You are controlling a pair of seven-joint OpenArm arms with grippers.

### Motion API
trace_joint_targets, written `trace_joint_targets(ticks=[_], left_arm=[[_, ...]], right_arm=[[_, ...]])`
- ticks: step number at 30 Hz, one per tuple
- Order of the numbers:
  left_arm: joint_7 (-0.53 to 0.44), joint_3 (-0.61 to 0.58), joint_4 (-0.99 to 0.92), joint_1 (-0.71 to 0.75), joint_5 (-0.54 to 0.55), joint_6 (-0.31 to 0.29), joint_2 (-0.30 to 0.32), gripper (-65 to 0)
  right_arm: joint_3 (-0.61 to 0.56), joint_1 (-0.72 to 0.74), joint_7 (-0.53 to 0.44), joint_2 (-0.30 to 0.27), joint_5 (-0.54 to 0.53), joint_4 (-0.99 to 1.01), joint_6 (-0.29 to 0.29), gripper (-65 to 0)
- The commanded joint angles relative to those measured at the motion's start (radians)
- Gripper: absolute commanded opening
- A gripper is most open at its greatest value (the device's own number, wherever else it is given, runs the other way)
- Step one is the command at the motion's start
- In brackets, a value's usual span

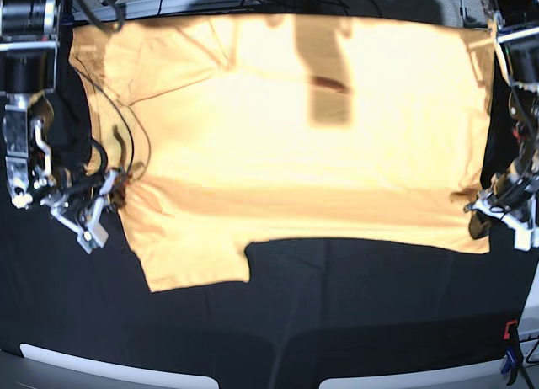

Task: Layout the t-shirt on the table in an organized manner, then fold the t-shirt properly
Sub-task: 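Lift the hem and fold it over toward the collar with both grippers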

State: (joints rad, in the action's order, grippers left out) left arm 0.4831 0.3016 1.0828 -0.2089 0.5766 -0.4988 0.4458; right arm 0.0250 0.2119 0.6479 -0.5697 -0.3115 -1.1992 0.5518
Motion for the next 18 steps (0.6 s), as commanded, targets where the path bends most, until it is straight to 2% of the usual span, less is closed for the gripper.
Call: trace_joint_targets(ticks=[1, 8, 18], left_arm=[[-0.013, 0.009, 0.036, -0.005, 0.012, -0.004, 0.02, -65.0], [0.021, 0.014, 0.159, 0.108, 0.012, -0.003, 0.023, -65.0], [0.071, 0.032, 0.346, 0.281, 0.012, -0.003, 0.023, -65.0]], right_arm=[[0.033, 0.002, -0.017, -0.021, -0.011, -0.045, -0.003, -65.0], [0.22, -0.178, 0.019, -0.02, -0.092, -0.241, -0.002, -65.0], [0.381, -0.463, 0.022, -0.02, -0.093, -0.473, -0.001, -65.0]])
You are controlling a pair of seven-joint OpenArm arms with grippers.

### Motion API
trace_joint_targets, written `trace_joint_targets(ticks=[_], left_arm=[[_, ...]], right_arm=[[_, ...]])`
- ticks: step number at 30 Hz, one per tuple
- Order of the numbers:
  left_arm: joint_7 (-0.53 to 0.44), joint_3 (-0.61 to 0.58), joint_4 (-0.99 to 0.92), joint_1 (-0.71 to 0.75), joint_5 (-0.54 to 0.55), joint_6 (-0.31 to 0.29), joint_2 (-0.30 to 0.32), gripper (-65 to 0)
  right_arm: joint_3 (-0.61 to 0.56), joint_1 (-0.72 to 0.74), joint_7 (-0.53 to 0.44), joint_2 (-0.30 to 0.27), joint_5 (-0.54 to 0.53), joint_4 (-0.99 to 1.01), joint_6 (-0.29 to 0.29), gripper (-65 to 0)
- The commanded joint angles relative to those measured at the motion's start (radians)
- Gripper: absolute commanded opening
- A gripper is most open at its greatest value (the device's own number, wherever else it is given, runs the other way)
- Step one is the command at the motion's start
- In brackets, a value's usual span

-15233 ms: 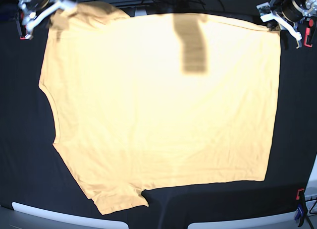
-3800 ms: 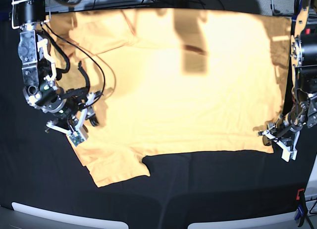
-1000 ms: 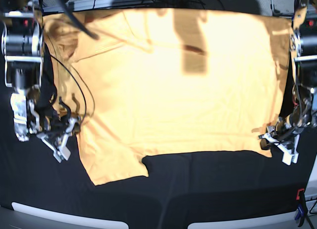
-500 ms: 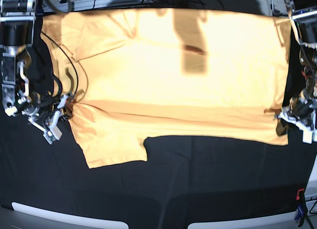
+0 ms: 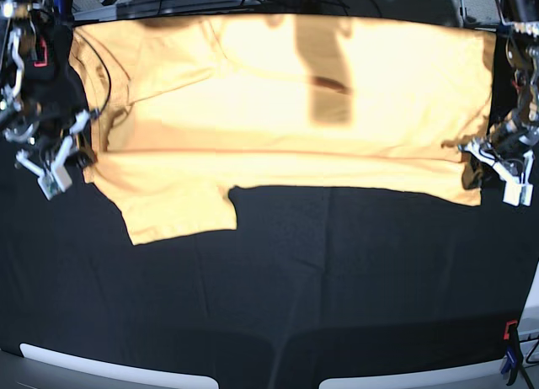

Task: Layout the t-shirt on the table in an organized manner, then fold the t-shirt properly
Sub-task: 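Lift the hem and fold it over toward the collar with both grippers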

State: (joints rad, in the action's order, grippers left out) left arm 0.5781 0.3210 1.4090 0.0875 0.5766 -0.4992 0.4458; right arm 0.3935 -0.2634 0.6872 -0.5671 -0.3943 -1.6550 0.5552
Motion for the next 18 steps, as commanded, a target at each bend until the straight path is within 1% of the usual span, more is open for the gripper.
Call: trace_joint_targets(ticks=[1, 5, 7, 9, 12, 17, 18], left_arm=[[-0.024, 0.026, 0.038, 0.002, 0.012, -0.003, 0.023, -65.0], [-0.019, 0.093, 0.096, 0.064, 0.012, -0.004, 0.023, -65.0], [-0.006, 0.107, 0.111, 0.09, 0.011, -0.019, 0.023, -65.0], [0.02, 0.109, 0.113, 0.108, 0.012, -0.041, 0.023, -65.0], [0.08, 0.109, 0.113, 0.122, 0.011, -0.05, 0.023, -65.0], [0.089, 0.111, 0.113, 0.152, 0.008, -0.051, 0.023, -65.0], [0.088, 0.11, 0.113, 0.162, 0.008, -0.051, 0.024, -65.0]], right_arm=[[0.027, -0.013, -0.018, -0.023, -0.01, -0.029, -0.004, -65.0], [0.088, -0.1, -0.017, -0.023, -0.01, -0.06, -0.004, -65.0], [0.11, -0.135, -0.016, -0.023, -0.01, -0.073, -0.004, -65.0], [0.123, -0.17, -0.014, -0.023, -0.01, -0.088, -0.004, -65.0], [0.134, -0.22, -0.011, -0.02, -0.009, -0.11, -0.004, -65.0], [0.193, -0.27, -0.01, 0.035, -0.003, -0.149, 0.002, -65.0], [0.212, -0.273, -0.01, 0.049, -0.003, -0.157, 0.02, -65.0]])
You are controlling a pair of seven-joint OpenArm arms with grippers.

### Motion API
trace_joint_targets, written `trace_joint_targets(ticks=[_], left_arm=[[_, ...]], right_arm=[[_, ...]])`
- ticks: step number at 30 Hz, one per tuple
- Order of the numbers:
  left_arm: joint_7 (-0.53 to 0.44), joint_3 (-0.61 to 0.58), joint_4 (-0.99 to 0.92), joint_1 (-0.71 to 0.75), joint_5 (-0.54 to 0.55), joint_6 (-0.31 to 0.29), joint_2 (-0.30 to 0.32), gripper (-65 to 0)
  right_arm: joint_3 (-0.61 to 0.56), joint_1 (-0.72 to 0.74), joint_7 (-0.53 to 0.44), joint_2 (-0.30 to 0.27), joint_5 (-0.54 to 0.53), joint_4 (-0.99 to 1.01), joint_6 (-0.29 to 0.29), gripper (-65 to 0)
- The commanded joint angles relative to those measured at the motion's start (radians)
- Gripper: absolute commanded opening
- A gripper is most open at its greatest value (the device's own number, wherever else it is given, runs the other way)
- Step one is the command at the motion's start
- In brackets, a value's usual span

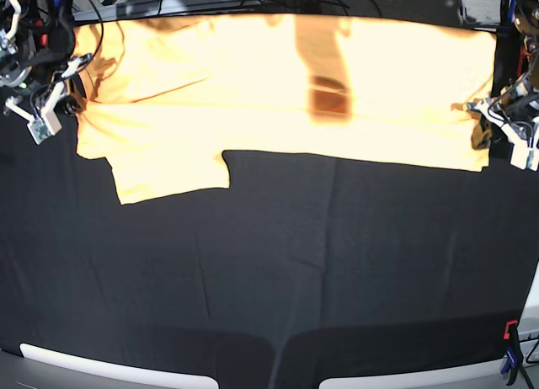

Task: Layout the t-shirt on the table in an organized manner, then fold the t-shirt properly
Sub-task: 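Lift the hem and fold it over toward the collar with both grippers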

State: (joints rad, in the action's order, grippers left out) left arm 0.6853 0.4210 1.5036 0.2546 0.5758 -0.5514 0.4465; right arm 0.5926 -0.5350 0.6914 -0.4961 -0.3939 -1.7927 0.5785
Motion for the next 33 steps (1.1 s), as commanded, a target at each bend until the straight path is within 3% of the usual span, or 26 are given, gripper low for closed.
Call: trace_joint_targets(ticks=[1, 4, 8, 17, 22, 30, 32, 33], left_arm=[[-0.019, 0.01, 0.018, 0.004, 0.009, 0.001, 0.025, -65.0], [-0.019, 0.01, 0.019, 0.033, 0.012, 0.0, 0.035, -65.0], [-0.019, 0.011, 0.019, 0.065, 0.013, 0.0, 0.048, -65.0], [-0.019, 0.011, 0.019, 0.076, 0.009, -0.001, 0.053, -65.0], [-0.019, 0.011, 0.018, 0.076, 0.008, -0.003, 0.053, -65.0], [0.003, 0.011, 0.018, 0.078, -0.033, -0.003, 0.053, -65.0], [0.004, 0.011, 0.018, 0.078, -0.032, -0.003, 0.056, -62.9], [0.009, 0.011, 0.018, 0.078, -0.032, -0.003, 0.06, -55.0]], right_arm=[[0.035, -0.003, -0.013, -0.008, -0.005, -0.027, 0.018, -65.0], [0.097, -0.003, -0.003, 0.025, -0.017, -0.041, 0.075, -65.0], [0.144, -0.016, 0.058, 0.034, -0.1, -0.043, 0.103, -65.0], [0.159, -0.117, 0.059, 0.046, -0.102, -0.043, 0.103, -65.0], [0.159, -0.116, 0.06, 0.078, -0.077, -0.042, 0.103, -65.0], [0.159, -0.115, 0.062, 0.077, -0.044, -0.042, 0.098, -65.0], [0.159, -0.113, 0.061, 0.077, -0.045, -0.042, 0.095, -54.2], [0.159, -0.113, 0.061, 0.074, -0.051, -0.042, 0.095, -49.4]])
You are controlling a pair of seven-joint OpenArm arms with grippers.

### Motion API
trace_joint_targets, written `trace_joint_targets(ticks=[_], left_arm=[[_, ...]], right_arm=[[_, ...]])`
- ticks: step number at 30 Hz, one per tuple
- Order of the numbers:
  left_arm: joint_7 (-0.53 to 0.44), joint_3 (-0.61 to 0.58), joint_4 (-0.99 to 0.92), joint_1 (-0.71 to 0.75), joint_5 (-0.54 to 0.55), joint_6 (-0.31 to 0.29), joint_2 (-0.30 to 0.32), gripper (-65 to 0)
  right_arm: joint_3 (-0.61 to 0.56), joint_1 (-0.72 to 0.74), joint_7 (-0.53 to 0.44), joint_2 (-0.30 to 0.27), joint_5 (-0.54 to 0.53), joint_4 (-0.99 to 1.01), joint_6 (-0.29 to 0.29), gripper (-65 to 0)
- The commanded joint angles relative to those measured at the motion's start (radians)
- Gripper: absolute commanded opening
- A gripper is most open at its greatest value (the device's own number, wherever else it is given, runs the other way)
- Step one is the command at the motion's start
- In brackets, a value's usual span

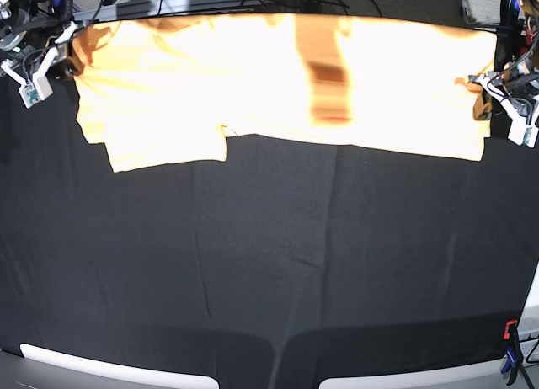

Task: Layout the t-shirt on the table in an organized manner, then fold the t-shirt properly
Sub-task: 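Lift the hem and fold it over toward the collar with both grippers, then open both grippers to release the folded hem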

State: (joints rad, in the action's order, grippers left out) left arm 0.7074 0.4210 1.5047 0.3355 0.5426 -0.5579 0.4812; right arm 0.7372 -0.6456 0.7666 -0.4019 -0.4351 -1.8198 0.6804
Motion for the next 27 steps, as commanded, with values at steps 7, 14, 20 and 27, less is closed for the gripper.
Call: trace_joint_targets(ticks=[7, 14, 20, 27], left_arm=[[0.003, 0.011, 0.014, -0.003, 0.064, 0.007, 0.069, -37.9], [0.004, 0.01, -0.104, -0.006, 0.123, 0.015, 0.068, -37.9], [0.13, 0.01, -0.199, -0.005, 0.349, -0.111, 0.068, -39.7], [0.256, 0.01, -0.198, -0.005, 0.517, -0.14, 0.068, -50.3]], right_arm=[[0.014, 0.018, -0.014, -0.058, -0.086, -0.014, -0.008, -45.7], [0.014, 0.091, 0.02, -0.058, -0.123, -0.014, -0.008, -45.7], [0.014, 0.155, 0.02, -0.058, -0.126, -0.014, -0.008, -45.7], [0.014, 0.225, 0.02, -0.058, -0.127, -0.014, -0.008, -45.7]])
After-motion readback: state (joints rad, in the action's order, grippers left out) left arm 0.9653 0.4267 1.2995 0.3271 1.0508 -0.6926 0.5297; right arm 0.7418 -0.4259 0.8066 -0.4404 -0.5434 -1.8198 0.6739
